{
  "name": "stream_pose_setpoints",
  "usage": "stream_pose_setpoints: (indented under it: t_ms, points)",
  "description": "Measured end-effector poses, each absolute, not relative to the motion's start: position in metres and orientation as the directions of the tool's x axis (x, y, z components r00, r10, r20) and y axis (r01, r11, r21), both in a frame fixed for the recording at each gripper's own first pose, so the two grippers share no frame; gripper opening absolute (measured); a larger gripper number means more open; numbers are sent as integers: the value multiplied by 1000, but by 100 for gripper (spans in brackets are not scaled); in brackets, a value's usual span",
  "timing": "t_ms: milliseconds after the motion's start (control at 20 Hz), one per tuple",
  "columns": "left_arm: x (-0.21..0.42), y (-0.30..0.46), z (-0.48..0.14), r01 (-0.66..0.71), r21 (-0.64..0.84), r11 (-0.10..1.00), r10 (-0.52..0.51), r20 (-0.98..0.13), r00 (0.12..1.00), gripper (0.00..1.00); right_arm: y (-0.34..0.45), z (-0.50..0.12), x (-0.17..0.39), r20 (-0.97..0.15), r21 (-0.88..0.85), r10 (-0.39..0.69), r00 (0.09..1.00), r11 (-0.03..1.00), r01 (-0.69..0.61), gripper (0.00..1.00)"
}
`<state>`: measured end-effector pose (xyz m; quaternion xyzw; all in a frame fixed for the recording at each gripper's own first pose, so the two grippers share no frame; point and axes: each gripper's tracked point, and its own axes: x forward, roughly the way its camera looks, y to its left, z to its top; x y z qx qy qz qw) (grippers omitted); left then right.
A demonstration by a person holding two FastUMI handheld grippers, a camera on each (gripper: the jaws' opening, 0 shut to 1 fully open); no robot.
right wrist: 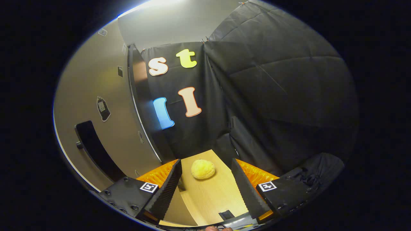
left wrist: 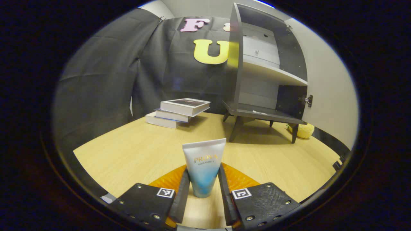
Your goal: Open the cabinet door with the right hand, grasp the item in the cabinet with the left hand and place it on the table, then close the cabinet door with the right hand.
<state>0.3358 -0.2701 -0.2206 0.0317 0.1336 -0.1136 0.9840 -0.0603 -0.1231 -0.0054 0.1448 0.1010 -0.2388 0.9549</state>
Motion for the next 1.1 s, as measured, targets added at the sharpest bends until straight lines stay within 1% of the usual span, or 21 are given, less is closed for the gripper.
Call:
stream_pose_setpoints:
  t_ms: [50,100,150,200,250,300,400,450,550,600,650,800,850,900,950,1050,1100]
  points:
    - [333,-269,-222,237,29,971,-221,-273,936,46,-123,-7,-59,-265,225,-427,865,845,486,98]
    - [332,-270,-223,245,30,969,-228,-277,933,45,-121,-8,-59,-266,224,-424,866,846,483,98]
    - [332,-273,-223,257,32,966,-238,-282,930,51,-122,-9,-57,-269,225,-423,865,846,484,98]
    - [331,-276,-221,270,39,962,-249,-280,927,52,-121,-12,-58,-275,230,-422,864,843,486,97]
    - [331,-278,-219,277,47,960,-253,-281,926,60,-121,-17,-59,-289,240,-422,859,837,492,97]
    - [330,-281,-217,290,45,956,-266,-282,922,48,-119,-21,-60,-294,252,-421,858,832,495,98]
    - [330,-282,-208,302,53,952,-277,-271,922,66,-121,-28,-64,-300,257,-429,852,824,506,98]
    - [331,-278,-205,299,67,952,-272,-266,925,77,-122,-34,-68,-309,256,-435,846,819,514,98]
    - [329,-274,-198,295,78,952,-265,-269,926,88,-122,-39,-73,-314,263,-442,841,810,524,98]
    - [328,-274,-191,298,81,951,-268,-266,926,90,-126,-40,-75,-309,259,-455,835,804,534,98]
    - [324,-273,-182,303,95,948,-269,-266,926,90,-132,-41,-80,-305,246,-484,820,792,559,98]
    - [306,-270,-138,323,181,929,-285,-209,936,92,-136,-46,-91,-274,206,-533,800,780,590,98]
    - [298,-269,-123,324,196,925,-286,-199,937,89,-136,-49,-93,-270,189,-539,798,783,593,98]
    - [291,-267,-108,317,200,927,-282,-185,941,92,-135,-54,-93,-271,174,-542,796,785,594,98]
    - [284,-267,-90,311,193,930,-282,-166,945,89,-133,-54,-94,-266,172,-543,797,787,593,97]
    - [268,-266,-52,292,207,934,-272,-123,955,89,-127,-44,-94,-215,181,-540,814,797,577,97]
    - [262,-265,-32,272,230,934,-257,-96,962,92,-126,-41,-93,-196,176,-539,819,802,570,97]
